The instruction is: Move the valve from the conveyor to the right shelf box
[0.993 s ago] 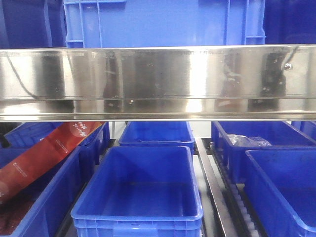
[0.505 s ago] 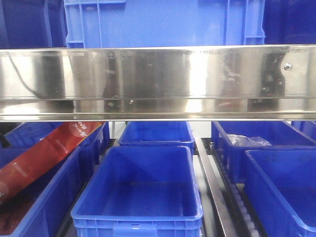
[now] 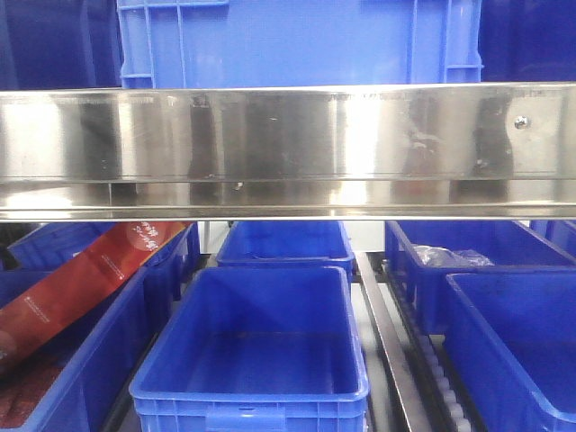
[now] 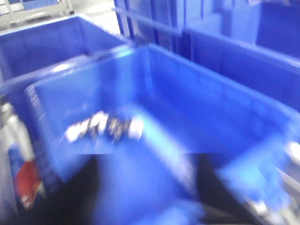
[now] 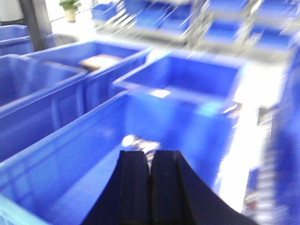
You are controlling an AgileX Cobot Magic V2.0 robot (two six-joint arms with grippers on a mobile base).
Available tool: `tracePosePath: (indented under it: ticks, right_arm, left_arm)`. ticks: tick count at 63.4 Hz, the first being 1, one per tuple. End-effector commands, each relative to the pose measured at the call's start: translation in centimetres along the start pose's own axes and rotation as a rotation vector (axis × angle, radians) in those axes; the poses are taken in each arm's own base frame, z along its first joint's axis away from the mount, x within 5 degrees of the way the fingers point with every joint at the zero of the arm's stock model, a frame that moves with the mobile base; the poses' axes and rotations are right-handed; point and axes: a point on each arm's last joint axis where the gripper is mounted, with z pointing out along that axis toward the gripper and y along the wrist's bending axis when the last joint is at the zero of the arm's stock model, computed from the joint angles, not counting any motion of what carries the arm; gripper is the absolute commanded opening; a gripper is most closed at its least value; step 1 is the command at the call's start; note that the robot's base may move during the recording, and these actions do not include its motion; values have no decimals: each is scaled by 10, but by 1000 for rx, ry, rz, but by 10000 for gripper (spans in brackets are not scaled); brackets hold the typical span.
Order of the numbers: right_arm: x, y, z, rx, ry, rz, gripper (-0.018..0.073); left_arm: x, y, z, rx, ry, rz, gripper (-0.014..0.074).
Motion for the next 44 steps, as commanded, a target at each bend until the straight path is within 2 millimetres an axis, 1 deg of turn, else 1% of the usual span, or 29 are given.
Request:
tracePosePath:
  ticks: [1, 2, 3, 9, 12, 13, 14, 15, 16, 24, 27, 28, 29, 30, 31, 32, 33, 34, 35, 39, 44]
  right_arm:
    - [7, -1, -16, 38, 23, -40, -155]
    - [9, -1, -18, 42, 27, -40, -155]
    - [11, -1, -20, 46, 33, -38, -155]
    - [34, -1, -35, 77, 78, -54, -155]
    - [44, 0, -43, 84, 79, -52, -155]
    - [51, -1, -42, 88, 93, -46, -155]
    - [54, 0, -48, 94, 82, -41, -155]
    - [57, -1, -50, 98, 82, -37, -155]
    - [61, -1, -52, 103, 83, -33, -155]
    - [107, -3, -69, 149, 87, 15, -155]
    - [123, -2, -75, 161, 79, 18, -155]
    - [128, -1, -77, 163, 77, 19, -155]
    - [132, -1, -79, 165, 68, 19, -155]
    - [136, 0, -84, 167, 57, 18, -155]
    - [144, 0, -84, 169, 61, 20, -155]
    - [148, 1, -88, 171, 52, 19, -155]
    - [153, 2, -89, 173, 50, 20, -155]
    - [160, 2, -91, 175, 49, 20, -155]
    - [165, 3, -93, 177, 46, 21, -155]
    - [187, 5, -100, 183, 43, 23, -155]
    - [209, 8, -109, 191, 23, 22, -155]
  left_arm:
    - [4, 5, -26, -36, 11, -36, -69]
    - [6, 7, -31, -48, 11, -44, -102]
    - [7, 9, -34, -56, 11, -49, -111]
    - [23, 16, -55, -114, 21, -80, -111]
    - [33, 18, -64, -141, 27, -94, -111]
    - [39, 19, -64, -148, 36, -100, -111]
    - [42, 19, -70, -160, 29, -104, -111]
    - [47, 20, -70, -167, 35, -110, -111]
    - [51, 19, -76, -176, 26, -111, -111]
    - [87, 14, -95, -236, -16, -136, -111]
    - [104, 10, -101, -256, -45, -140, -111]
    - [111, 10, -100, -262, -51, -143, -111]
    - [116, 7, -105, -270, -72, -141, -111]
    - [124, 7, -103, -275, -79, -143, -111]
    - [129, 4, -107, -281, -98, -141, -111]
    - [137, 4, -104, -287, -105, -144, -111]
    - [142, 2, -108, -294, -126, -141, -111]
    - [150, 1, -106, -301, -137, -143, -111]
    - [155, -1, -110, -307, -158, -140, -111]
    - [181, -6, -111, -327, -200, -140, -111]
    - [212, -11, -111, -347, -237, -140, -111]
